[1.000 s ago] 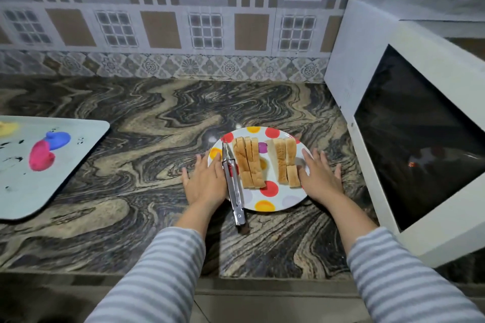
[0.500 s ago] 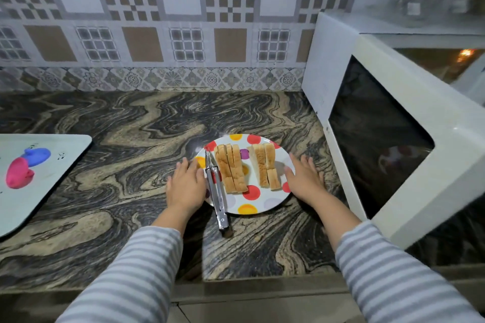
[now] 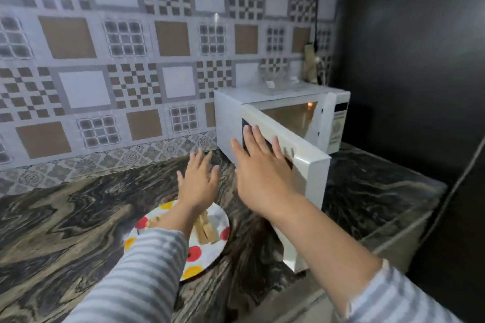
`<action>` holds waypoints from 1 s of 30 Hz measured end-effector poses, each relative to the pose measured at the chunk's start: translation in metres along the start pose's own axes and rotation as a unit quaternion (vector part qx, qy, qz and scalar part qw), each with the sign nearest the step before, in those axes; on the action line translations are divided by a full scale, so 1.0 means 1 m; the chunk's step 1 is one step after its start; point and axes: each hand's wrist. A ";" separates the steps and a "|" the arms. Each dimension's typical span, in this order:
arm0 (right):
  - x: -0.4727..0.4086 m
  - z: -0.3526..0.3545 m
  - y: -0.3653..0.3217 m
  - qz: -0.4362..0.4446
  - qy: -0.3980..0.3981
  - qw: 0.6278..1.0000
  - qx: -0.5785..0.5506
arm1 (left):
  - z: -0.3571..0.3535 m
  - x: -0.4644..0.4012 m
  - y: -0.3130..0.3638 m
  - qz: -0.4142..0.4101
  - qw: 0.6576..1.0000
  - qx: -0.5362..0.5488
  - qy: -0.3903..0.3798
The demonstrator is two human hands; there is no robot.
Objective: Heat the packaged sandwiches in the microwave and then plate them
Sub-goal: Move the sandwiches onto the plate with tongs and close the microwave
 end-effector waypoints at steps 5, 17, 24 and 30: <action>0.007 0.017 0.025 -0.104 0.052 0.984 0.134 | -0.016 -0.024 0.070 -0.110 0.991 0.068 -0.023; 0.013 -0.002 0.130 -0.219 0.039 0.964 0.145 | -0.081 -0.045 0.133 -0.243 0.969 0.034 0.005; -0.014 -0.025 0.235 -0.211 0.039 0.971 0.105 | -0.140 -0.082 0.175 -0.241 0.968 -0.031 0.058; -0.070 -0.054 0.330 -0.143 0.008 0.988 0.056 | -0.193 -0.124 0.205 -0.183 0.973 -0.085 0.108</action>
Point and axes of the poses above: each hand's wrist, its own x-axis away from the middle knuckle, its own z-axis out of the back of the hand, y = z × x, and after that the axes turned 5 degrees about x, right-handed
